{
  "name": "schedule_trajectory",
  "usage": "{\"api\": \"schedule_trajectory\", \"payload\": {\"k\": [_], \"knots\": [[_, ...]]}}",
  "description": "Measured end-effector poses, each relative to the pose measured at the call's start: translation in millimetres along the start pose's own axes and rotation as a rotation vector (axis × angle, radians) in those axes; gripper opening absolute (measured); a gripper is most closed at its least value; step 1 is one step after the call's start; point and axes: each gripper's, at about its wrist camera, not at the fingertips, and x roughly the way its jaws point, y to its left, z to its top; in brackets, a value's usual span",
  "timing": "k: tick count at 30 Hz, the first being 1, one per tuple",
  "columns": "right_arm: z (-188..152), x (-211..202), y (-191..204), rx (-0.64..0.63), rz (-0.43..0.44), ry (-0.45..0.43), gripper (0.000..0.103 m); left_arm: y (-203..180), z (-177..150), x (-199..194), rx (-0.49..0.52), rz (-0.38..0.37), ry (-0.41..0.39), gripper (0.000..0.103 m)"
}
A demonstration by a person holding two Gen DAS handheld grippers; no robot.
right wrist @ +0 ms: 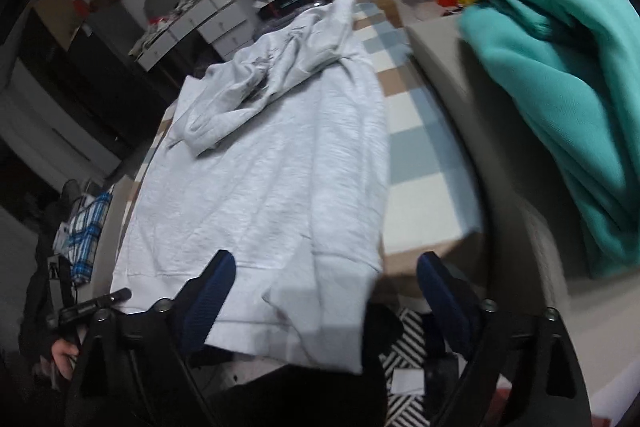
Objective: Fold large clothes
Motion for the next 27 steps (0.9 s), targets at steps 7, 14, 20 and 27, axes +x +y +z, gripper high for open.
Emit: {"api": "schedule_trajectory", "payload": {"k": [7, 14, 20, 27], "knots": [[7.8, 58.8, 12.6, -0.020, -0.027, 0.169, 0.066, -4.6, 5.7, 5.4, 0.016, -0.026, 0.025, 0.062], [6.7, 35.9, -6.9, -0.006, -0.062, 0.059, 0.016, 7.3, 12.0, 17.0, -0.062, -0.040, 0.062, 0.062], [-4.6, 38.9, -25.8, -0.018, -0.202, 0.113, 0.013, 13.6, 11.0, 13.4, -0.097, -0.031, 0.045, 0.062], [-14.7, 45.0, -8.1, -0.170, -0.338, 0.160, 0.013, 9.3, 9.8, 3.1, -0.056, 0.048, 0.010, 0.062]]}}
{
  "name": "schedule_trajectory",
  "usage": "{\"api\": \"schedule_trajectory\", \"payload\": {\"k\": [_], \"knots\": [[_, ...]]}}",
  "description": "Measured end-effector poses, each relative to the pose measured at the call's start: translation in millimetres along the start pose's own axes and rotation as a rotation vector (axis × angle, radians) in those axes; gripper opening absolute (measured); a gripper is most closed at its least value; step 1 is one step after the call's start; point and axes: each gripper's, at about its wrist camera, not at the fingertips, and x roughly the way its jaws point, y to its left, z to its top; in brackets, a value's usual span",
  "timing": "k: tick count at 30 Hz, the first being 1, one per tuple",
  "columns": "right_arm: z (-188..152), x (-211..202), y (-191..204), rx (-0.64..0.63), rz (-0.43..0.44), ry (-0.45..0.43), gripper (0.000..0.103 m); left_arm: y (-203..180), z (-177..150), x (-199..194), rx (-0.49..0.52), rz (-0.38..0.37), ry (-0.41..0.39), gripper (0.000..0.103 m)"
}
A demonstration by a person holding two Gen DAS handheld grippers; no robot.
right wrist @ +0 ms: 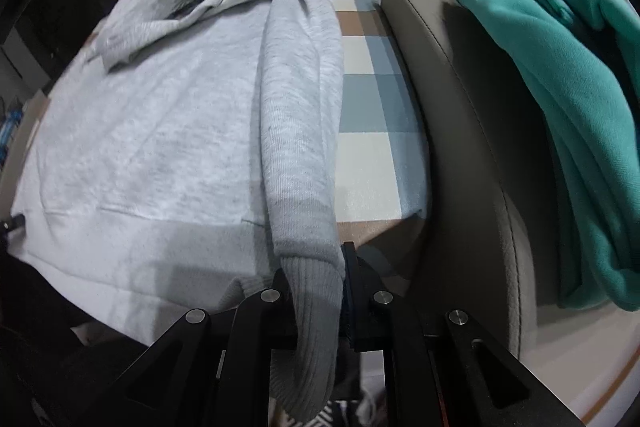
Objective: Fold large clothes
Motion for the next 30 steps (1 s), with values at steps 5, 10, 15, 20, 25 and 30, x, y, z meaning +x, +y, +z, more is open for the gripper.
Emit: {"api": "schedule_trajectory", "payload": {"k": [5, 10, 15, 20, 25, 30], "knots": [[3.5, -5.6, -8.3, 0.042, 0.119, -0.005, 0.020, -0.1, 0.5, -6.3, 0.026, 0.017, 0.002, 0.062], [16.3, -14.0, -28.7, 0.198, 0.356, -0.088, 0.052, -4.7, 4.4, 10.3, 0.024, -0.129, 0.104, 0.065], [24.6, 4.2, -22.1, 0.227, 0.364, -0.023, 0.053, -2.3, 8.6, 33.8, -0.018, -0.193, 0.176, 0.065], [15.1, 14.1, -5.6, 0.133, 0.266, 0.030, 0.034, 3.2, 9.3, 31.6, -0.052, -0.194, 0.139, 0.041], [15.6, -4.4, -5.8, 0.117, 0.276, -0.029, 0.020, 8.9, 5.4, 20.9, -0.090, -0.277, 0.124, 0.015], [13.3, -23.1, -15.5, 0.131, 0.370, -0.070, 0.015, 6.1, 2.1, -1.7, -0.041, -0.289, 0.055, 0.011]]}}
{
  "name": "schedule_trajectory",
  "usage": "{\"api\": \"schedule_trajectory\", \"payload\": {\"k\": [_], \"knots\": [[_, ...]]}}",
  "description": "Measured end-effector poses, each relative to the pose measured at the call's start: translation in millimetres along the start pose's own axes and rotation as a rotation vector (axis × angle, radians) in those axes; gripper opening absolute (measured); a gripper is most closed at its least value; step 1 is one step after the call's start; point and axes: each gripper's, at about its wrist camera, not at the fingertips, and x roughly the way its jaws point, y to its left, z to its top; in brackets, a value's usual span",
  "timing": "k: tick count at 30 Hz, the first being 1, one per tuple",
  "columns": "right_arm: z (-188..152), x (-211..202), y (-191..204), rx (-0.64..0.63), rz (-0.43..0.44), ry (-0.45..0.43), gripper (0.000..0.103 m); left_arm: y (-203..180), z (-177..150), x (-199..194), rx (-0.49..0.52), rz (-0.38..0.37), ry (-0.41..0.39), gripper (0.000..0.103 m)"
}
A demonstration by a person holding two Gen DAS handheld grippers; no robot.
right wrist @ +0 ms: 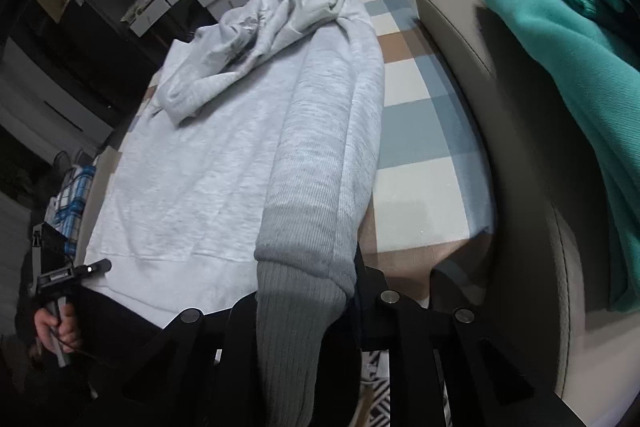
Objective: Fold large clothes
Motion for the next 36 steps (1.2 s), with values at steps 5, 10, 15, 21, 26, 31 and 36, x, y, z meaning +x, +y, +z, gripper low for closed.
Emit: {"api": "schedule_trajectory", "payload": {"k": [5, 10, 15, 21, 26, 31, 36], "knots": [[-3.5, -4.5, -13.2, 0.024, 0.002, 0.000, 0.007, -5.9, -2.1, -11.0, 0.057, 0.071, -0.027, 0.008], [-1.9, 5.3, -12.3, 0.048, 0.014, 0.018, 0.007, 2.5, 11.2, 1.2, -0.013, 0.077, 0.036, 0.014], [-2.3, 6.3, -19.9, 0.103, 0.047, 0.027, 0.013, 0.3, 18.4, 1.4, -0.034, 0.045, 0.042, 0.063], [-5.7, 21.1, -21.8, 0.139, 0.088, 0.039, 0.024, 10.9, 26.4, 9.1, -0.094, -0.023, 0.045, 0.048], [-8.3, 11.7, -24.7, 0.130, 0.084, -0.029, 0.007, 10.1, 22.6, 5.6, -0.083, 0.038, 0.019, 0.015], [-19.9, -5.8, -19.6, 0.066, 0.051, -0.076, 0.006, 10.0, 13.3, -3.9, -0.059, 0.067, -0.006, 0.011], [-42.1, -25.4, -11.4, 0.026, 0.066, -0.096, 0.006, 0.5, -6.9, -17.8, -0.008, 0.077, -0.019, 0.010]]}}
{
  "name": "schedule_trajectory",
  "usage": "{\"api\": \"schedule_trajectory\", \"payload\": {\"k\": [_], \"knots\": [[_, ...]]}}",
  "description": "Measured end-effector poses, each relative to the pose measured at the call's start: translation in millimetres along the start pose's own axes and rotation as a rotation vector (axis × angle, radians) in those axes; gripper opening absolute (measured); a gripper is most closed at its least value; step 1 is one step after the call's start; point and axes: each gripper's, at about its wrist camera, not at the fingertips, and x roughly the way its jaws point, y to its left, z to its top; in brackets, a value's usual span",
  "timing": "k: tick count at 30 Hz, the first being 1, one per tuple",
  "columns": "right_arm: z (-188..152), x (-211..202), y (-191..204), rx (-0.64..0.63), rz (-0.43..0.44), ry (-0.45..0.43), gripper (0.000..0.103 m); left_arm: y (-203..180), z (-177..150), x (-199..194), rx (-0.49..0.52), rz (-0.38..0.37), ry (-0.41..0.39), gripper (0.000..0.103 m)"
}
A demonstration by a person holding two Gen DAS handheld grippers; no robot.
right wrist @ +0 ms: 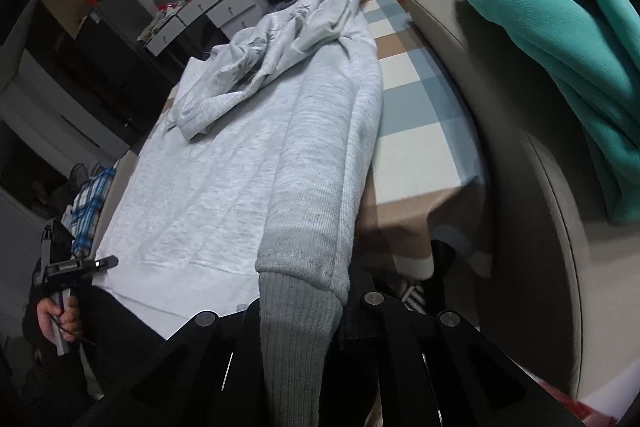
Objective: Fold large clothes
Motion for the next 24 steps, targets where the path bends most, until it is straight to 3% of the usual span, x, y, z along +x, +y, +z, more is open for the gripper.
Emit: {"api": "schedule_trajectory", "payload": {"k": [4, 7, 12, 14, 19, 22, 24], "knots": [[-4.7, -29.4, -5.9, 0.076, 0.129, -0.040, 0.006, -21.8, -4.5, -23.2, 0.079, -0.006, -0.036, 0.010], [13.8, -48.9, 3.5, 0.089, 0.195, -0.093, 0.006, -41.9, 13.8, -40.5, 0.130, -0.045, -0.071, 0.009], [85.1, -61.1, 16.8, 0.189, 0.313, -0.181, 0.006, -81.0, 90.4, -63.7, 0.172, -0.113, -0.126, 0.009], [119.0, -60.4, 18.1, 0.245, 0.345, -0.210, 0.006, -98.6, 137.1, -70.4, 0.174, -0.133, -0.146, 0.009], [223.4, -33.0, 23.9, 0.340, 0.296, -0.238, 0.006, -113.7, 242.0, -57.9, 0.091, -0.138, -0.158, 0.009], [282.8, 0.1, 26.0, 0.364, 0.223, -0.213, 0.007, -109.1, 301.8, -28.9, 0.035, -0.108, -0.123, 0.009], [309.1, 23.8, 22.6, 0.399, 0.192, -0.190, 0.007, -103.0, 320.6, -7.6, 0.026, -0.098, -0.065, 0.008]]}}
